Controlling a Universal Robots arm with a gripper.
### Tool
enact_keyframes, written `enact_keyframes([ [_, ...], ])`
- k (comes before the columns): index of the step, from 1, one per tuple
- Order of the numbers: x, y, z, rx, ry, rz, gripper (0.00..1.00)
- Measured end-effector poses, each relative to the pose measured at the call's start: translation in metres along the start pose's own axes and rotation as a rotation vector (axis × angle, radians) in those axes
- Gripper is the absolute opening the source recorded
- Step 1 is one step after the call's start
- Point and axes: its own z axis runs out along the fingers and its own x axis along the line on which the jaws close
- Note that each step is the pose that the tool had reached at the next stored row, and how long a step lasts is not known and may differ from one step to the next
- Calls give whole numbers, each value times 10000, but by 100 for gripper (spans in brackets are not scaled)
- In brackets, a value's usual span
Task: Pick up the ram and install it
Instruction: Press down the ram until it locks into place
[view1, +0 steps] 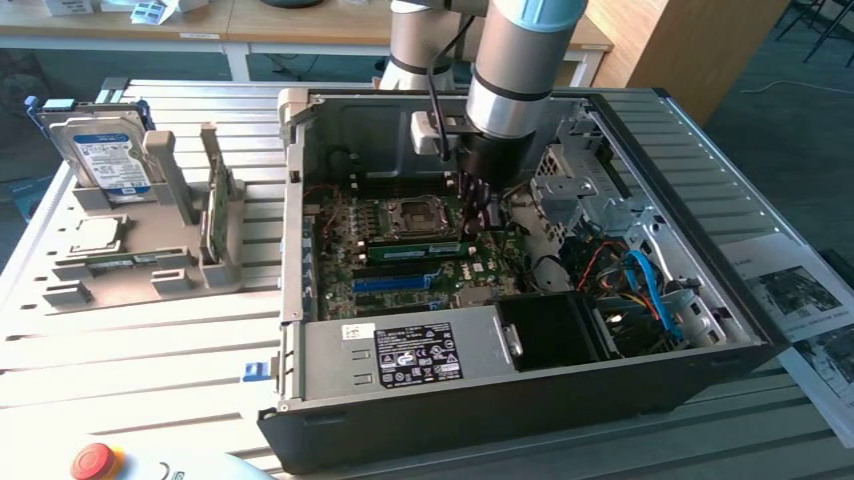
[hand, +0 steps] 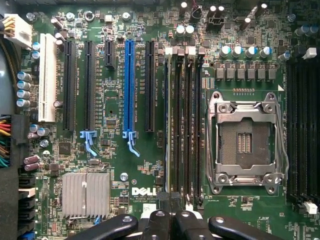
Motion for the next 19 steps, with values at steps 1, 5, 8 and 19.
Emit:
enact_keyframes([
  [1, 0, 0, 0, 0, 1, 0, 10],
  [5, -15, -2, 10, 1, -1, 0, 10],
  [8, -32, -2, 19, 0, 1, 1, 10],
  [19, -66, -5, 46, 1, -1, -1, 10],
])
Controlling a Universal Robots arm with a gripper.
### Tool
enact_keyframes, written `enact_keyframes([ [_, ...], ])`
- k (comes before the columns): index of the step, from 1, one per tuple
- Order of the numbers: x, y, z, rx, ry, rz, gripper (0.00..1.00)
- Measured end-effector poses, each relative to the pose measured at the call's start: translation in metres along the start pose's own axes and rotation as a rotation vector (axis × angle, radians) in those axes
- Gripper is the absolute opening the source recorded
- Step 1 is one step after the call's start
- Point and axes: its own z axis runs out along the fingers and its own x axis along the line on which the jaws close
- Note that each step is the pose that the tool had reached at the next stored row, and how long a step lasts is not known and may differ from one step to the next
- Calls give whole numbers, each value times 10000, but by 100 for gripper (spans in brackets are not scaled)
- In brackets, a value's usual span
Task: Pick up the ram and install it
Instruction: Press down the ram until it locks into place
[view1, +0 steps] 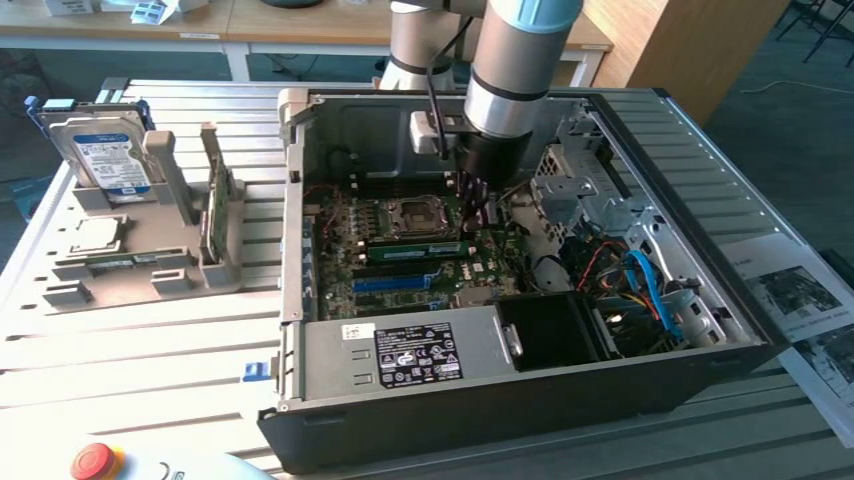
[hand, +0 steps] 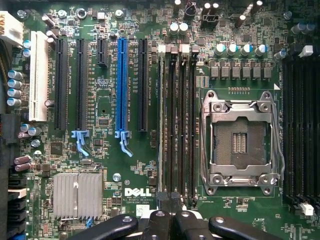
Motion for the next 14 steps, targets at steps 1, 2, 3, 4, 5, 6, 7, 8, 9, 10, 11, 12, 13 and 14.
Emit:
enact_keyframes([
  [1, 0, 0, 6, 0, 1, 0, 10],
  [2, 0, 0, 12, -1, 1, 0, 10],
  [3, 0, 0, 19, 0, 1, 0, 10],
  [4, 0, 0, 30, 0, 5, 0, 10],
  [5, 1, 0, 33, -2, 6, 0, 10],
  [6, 1, 0, 34, -2, 6, 0, 10],
  [7, 1, 0, 34, -2, 6, 0, 10],
  [8, 0, -1, 36, -1, 3, 0, 10],
  [9, 0, 0, 36, -1, 3, 0, 10],
  [10, 0, 0, 36, -1, 2, 1, 10],
  [11, 0, -1, 36, -1, 2, 0, 10],
  [12, 0, 0, 36, -1, 2, 1, 10],
  [13, 0, -1, 36, -1, 2, 0, 10],
  [14, 0, -1, 36, -1, 3, 0, 10],
])
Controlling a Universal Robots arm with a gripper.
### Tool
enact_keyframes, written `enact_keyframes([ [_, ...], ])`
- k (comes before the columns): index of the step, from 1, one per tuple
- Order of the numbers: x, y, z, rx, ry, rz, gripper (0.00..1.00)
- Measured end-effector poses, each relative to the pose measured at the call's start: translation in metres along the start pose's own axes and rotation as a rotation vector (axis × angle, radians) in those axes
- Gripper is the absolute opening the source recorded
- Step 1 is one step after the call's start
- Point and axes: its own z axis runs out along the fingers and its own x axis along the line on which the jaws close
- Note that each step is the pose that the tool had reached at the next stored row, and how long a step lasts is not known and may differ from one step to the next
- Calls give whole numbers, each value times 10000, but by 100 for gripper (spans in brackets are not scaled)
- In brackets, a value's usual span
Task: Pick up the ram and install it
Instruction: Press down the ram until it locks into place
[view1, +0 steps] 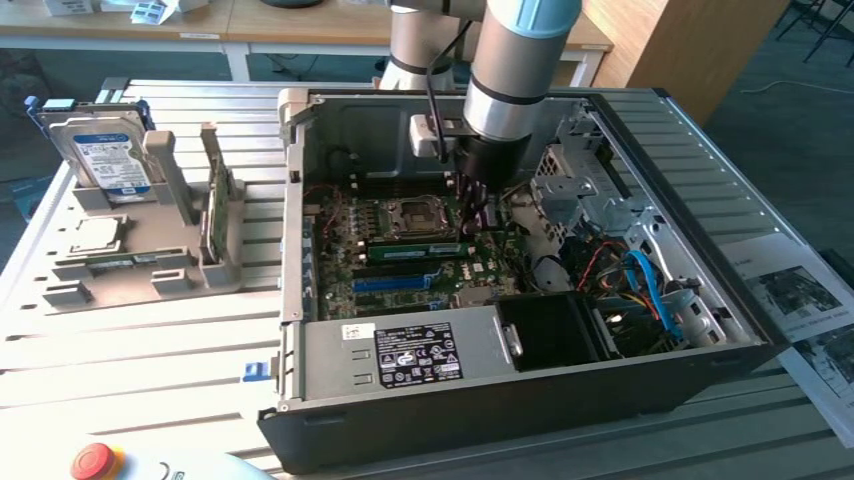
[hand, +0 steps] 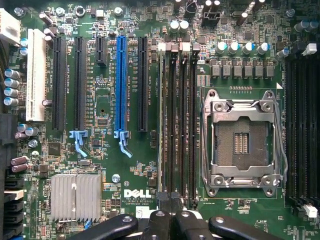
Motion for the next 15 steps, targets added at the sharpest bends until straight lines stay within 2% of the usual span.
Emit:
enact_keyframes([
  [15, 0, 0, 17, 0, -1, 0, 10],
])
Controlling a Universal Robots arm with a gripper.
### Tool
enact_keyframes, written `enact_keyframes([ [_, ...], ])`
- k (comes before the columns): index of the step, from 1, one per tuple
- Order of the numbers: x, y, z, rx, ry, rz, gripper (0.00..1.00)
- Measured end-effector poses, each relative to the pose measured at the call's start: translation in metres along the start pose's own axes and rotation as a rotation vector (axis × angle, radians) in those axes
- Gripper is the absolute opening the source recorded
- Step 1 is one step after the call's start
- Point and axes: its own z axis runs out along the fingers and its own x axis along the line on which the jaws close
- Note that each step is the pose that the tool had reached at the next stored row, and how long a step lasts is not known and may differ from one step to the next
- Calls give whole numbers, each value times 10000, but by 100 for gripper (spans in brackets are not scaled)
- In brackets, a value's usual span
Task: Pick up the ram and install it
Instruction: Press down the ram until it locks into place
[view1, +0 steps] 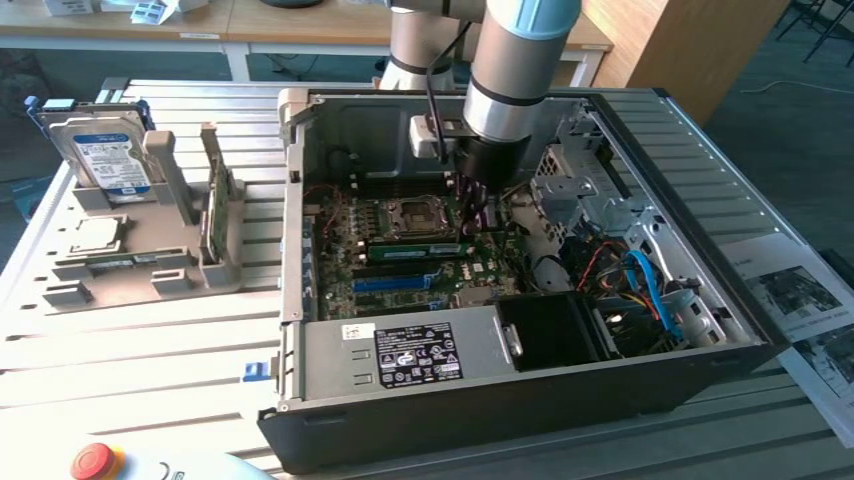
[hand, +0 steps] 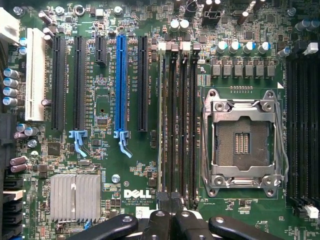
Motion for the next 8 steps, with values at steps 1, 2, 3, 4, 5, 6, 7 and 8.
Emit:
enact_keyframes([
  [1, 0, 0, 0, 0, 0, 0, 10],
  [2, 0, 0, 0, 0, 0, 0, 10],
  [3, 0, 0, 0, 0, 0, 0, 10],
  [4, -1, 0, -1, 1, -3, 0, 10],
  [5, -1, 0, -5, 2, -6, 0, 10],
  [6, -1, 0, -11, 3, -11, 0, 10],
  [7, -1, 0, -21, 1, -7, 0, 10],
  [8, 1, 1, -34, 0, 0, 1, 10],
])
